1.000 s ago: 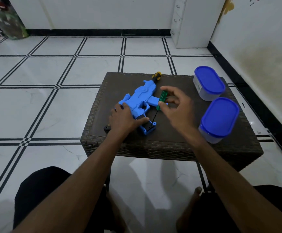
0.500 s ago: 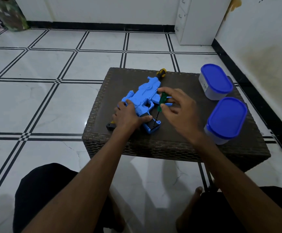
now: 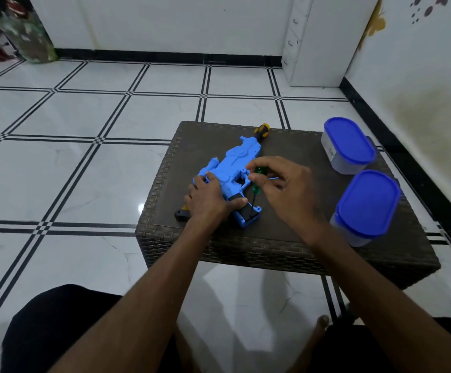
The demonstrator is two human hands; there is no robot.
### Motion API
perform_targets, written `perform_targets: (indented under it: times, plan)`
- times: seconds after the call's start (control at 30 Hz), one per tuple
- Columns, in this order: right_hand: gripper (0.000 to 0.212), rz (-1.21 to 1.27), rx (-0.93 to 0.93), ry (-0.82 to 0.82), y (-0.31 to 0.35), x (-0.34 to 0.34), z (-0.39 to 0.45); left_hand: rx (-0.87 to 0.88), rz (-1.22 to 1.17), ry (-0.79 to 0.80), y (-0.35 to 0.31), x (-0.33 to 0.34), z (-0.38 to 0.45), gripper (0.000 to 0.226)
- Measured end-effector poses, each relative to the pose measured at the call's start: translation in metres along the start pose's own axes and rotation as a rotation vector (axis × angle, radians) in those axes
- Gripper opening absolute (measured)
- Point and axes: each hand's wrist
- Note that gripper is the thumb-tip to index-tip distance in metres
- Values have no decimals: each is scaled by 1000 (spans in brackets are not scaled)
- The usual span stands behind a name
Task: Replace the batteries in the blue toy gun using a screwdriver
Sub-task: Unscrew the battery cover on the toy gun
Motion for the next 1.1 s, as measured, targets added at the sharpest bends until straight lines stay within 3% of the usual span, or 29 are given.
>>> perform_targets:
  times: [0.13, 0.27, 0.5, 0.67, 0.93, 1.1]
  plan:
    - [39, 19, 42, 74, 0, -1, -1, 0, 16, 1, 1, 1, 2, 114]
    - [25, -22, -28, 109, -4, -1, -2, -5, 20, 1, 1, 1, 2, 114]
    - [10, -70, -65, -24, 2, 11, -1, 5, 12, 8, 1, 0, 1, 114]
    - [31, 37, 0, 57, 5, 5, 3, 1, 26, 11, 1, 0, 2, 114]
    - [19, -16, -25, 23, 1, 7, -2, 6, 22, 9, 1, 0, 0, 113]
    - [25, 21, 38, 9, 1, 2, 1, 1, 38, 14, 0, -1, 0, 113]
Point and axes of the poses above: each hand's wrist, its own z-axis towards the middle knuckle, its own x-axis out of the palm, y = z × x, and after that the axes turned 5 degrees about y, right-handed
